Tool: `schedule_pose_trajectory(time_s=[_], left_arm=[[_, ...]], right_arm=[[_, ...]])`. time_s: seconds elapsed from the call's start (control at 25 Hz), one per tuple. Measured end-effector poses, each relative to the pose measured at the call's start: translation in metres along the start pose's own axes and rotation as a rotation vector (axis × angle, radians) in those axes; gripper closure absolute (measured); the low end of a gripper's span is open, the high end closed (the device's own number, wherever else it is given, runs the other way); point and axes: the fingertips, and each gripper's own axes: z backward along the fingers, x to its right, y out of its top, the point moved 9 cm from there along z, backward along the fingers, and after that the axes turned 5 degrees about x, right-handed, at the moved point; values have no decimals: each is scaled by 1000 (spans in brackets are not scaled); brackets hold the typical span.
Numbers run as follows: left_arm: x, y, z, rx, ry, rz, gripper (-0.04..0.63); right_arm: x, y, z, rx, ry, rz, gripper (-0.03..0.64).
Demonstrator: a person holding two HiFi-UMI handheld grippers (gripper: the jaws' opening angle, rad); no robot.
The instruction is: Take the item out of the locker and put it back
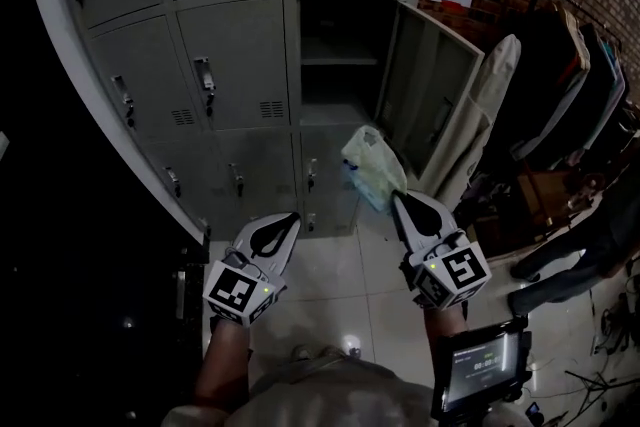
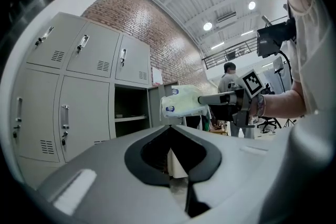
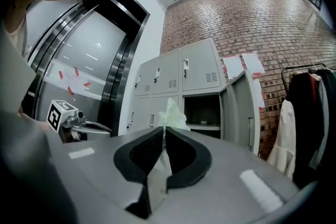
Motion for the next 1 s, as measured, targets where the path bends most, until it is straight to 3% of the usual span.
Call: schedule_pose_trajectory(time_s=[0.36,0.6,1.0], left_arm=[[-34,7,26,16,4,-12,592],[-56,7,29,37,-14,-16,592],[-101,-17,-37,38,-32,-32,592]], right_arm=[[-24,1,-37,22,13,-9,607],[-16,0,-54,63,-34,-38,607],[40,-26,-117,73,-50,-34,608]])
